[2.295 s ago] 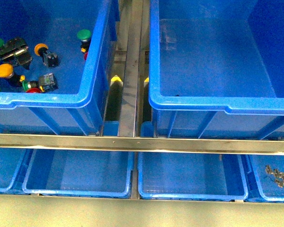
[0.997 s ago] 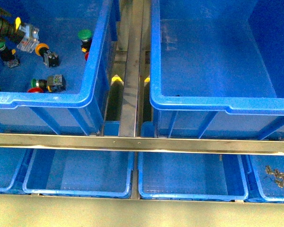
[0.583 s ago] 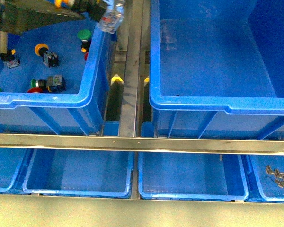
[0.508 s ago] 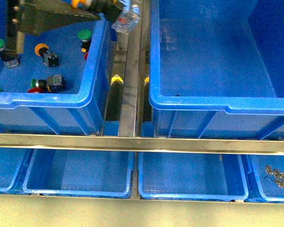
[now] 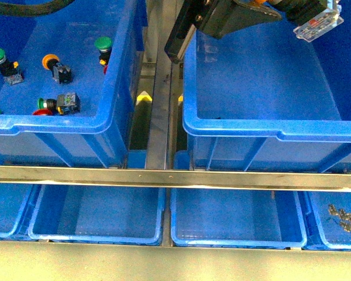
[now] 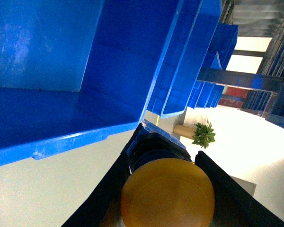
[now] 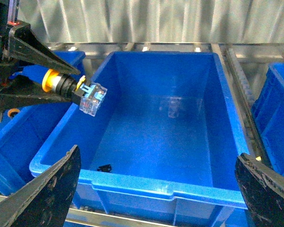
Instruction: Pick red and yellow buttons and place in box
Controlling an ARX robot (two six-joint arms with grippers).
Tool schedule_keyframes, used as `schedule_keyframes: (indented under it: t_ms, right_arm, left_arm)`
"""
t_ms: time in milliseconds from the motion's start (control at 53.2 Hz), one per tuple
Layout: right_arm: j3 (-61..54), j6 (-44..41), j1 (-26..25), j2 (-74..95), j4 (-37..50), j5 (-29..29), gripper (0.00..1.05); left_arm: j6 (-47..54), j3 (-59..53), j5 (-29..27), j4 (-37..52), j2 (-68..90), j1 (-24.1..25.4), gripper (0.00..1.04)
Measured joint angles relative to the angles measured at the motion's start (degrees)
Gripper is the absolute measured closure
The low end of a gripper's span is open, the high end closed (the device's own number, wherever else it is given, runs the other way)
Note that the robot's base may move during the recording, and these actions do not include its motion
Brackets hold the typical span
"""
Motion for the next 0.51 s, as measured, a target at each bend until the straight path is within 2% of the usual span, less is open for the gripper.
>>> schedule_keyframes:
  t_ms: [56, 94, 132, 169, 339, 508]
  right_arm:
    - [4.6, -3.3, 3.6, 7.3, -11.5, 9.1, 0.07]
    - [7.0, -6.4, 4.7, 14.6, -13.5, 10.2, 0.07]
    - [7.9, -9.4, 5.0, 19.6, -11.5, 8.9, 0.07]
    - [8.3, -11.7, 5.3, 24.7, -8.0, 7.2, 0.07]
    - [11.8, -25.6, 5.7, 51.1, 18.3, -2.4, 0.07]
    - [16.3, -33.1, 3.6, 66.1, 31.5, -6.5, 0.07]
  left_arm:
    - [0.2, 0.2, -0.4, -0.5, 0.0, -0.4, 0.71]
    - [0.3, 0.1, -0.5, -0.5, 0.0, -0.4, 0.71]
    - [0.3, 0.1, -0.9, -0.6, 0.0, -0.4, 0.71]
    - [0.7, 0.1, -1.1, -0.8, 0.0, -0.5, 0.71]
    - [2.1, -2.0, -2.2, -1.8, 0.0, -0.7, 0.71]
    - [2.7, -2.2, -2.4, -2.1, 0.0, -1.2, 0.71]
